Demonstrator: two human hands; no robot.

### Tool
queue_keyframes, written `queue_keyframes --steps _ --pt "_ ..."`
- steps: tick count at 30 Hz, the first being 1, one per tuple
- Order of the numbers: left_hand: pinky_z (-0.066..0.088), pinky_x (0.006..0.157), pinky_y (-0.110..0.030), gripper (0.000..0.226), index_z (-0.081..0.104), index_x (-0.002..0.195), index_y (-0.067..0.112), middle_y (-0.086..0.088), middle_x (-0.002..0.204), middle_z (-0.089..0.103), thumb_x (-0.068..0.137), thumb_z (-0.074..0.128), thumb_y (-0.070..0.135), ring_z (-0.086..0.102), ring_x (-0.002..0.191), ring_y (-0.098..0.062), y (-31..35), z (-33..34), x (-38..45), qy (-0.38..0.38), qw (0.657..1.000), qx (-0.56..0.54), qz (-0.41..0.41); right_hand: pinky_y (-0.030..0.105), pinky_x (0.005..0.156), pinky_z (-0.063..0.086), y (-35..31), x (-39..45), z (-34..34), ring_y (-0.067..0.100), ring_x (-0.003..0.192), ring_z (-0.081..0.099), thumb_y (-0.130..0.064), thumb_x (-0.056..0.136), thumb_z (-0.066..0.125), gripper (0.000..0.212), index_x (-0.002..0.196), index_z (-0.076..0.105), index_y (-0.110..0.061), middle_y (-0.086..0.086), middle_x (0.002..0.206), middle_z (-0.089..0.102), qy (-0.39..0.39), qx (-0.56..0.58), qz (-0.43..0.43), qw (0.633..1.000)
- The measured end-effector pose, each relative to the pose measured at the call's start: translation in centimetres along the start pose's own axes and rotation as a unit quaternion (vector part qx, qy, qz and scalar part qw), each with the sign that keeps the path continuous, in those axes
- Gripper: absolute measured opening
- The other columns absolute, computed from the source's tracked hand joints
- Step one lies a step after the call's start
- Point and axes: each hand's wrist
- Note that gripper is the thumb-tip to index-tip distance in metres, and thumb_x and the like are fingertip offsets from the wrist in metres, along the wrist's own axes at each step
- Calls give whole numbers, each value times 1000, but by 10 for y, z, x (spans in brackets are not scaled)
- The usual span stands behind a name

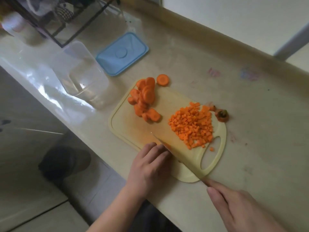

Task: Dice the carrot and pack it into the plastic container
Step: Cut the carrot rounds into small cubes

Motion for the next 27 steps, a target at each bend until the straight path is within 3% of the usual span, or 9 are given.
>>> queue_keyframes --steps 4,7,10,17,22,24,27 --pt "52 89 -40 19 75 106 0 -14 112 70 88 72 5 63 101 -35 5 -3 2 18 1000 2 -5 10 90 43 1 9 2 -10 115 53 -93 62 -5 88 124 48 -60 -32 114 63 -14 20 -18 1000" --pt "52 89 -39 16 75 98 -3 -16 103 68 93 68 10 60 98 -33 5 -4 0 36 999 7 -5 2 77 40 -4 6 -5 -17 98 57 -92 67 6 74 106 60 -58 -42 94 63 -26 67 -13 997" --pt "51 86 -40 12 75 93 -3 -16 99 69 88 73 7 60 95 -32 4 -1 -1 37 999 12 2 3 70 42 -7 -2 -9 -15 84 60 -93 64 6 59 93 52 -70 -34 81 65 -28 66 3 997" --pt "53 85 -42 17 75 98 -5 -15 106 71 82 75 -3 64 99 -35 3 0 -3 33 999 -12 7 -1 86 37 -1 -12 -6 -27 105 48 -96 61 4 78 118 49 -66 -48 106 56 -39 38 8 999" --pt "54 86 -42 14 76 101 -3 -14 109 71 88 73 3 65 103 -34 2 -2 -1 33 999 -22 2 7 82 43 -4 -6 2 -13 105 55 -93 61 -7 67 106 40 -78 -35 103 65 -31 15 -2 999" --pt "54 87 -41 14 76 100 -3 -14 109 71 90 71 5 65 101 -34 2 -2 -1 34 999 -22 2 11 85 44 -6 -1 4 -11 106 56 -92 65 -4 67 108 44 -74 -35 104 65 -26 28 -16 999" --pt "53 86 -40 11 75 95 -3 -14 102 70 90 70 5 63 96 -33 3 -2 -2 44 999 -20 4 7 71 43 -9 0 -1 -9 85 62 -92 68 5 58 93 52 -69 -31 82 66 -27 68 -18 997"
Point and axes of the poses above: each hand's wrist, its own x-axis towards the middle knuckle, its own z-axis out of the palm, y = z × x
